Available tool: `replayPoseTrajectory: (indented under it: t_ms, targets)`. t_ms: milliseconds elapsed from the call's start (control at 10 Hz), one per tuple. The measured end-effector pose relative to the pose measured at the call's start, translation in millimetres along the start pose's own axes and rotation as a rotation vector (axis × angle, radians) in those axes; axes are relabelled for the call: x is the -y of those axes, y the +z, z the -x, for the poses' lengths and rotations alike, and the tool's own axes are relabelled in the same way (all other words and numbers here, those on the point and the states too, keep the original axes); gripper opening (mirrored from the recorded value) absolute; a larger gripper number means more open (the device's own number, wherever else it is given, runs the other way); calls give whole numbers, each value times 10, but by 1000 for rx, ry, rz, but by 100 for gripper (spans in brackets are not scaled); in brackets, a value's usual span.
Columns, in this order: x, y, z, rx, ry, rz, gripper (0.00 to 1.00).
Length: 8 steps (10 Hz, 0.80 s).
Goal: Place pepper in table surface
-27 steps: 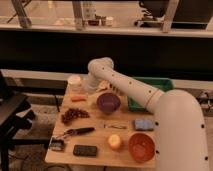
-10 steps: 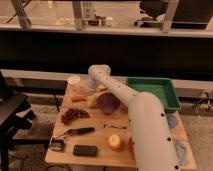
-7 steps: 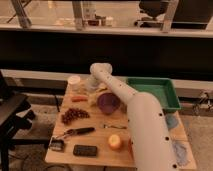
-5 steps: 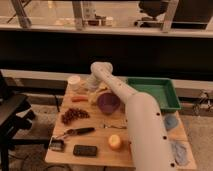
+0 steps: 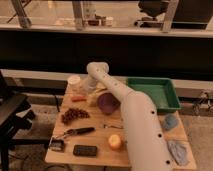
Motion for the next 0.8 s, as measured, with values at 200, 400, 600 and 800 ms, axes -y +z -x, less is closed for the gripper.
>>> replayPoseTrajectory:
  t_ms: [200,400,600,800]
  targets:
    - [-19,64,52,0,-20,30,74]
    - [-16,83,82,0,-29,40,74]
    - [-26,77,64,-1,-27,40,74]
    - [-32,75,55,-2,-25,40,74]
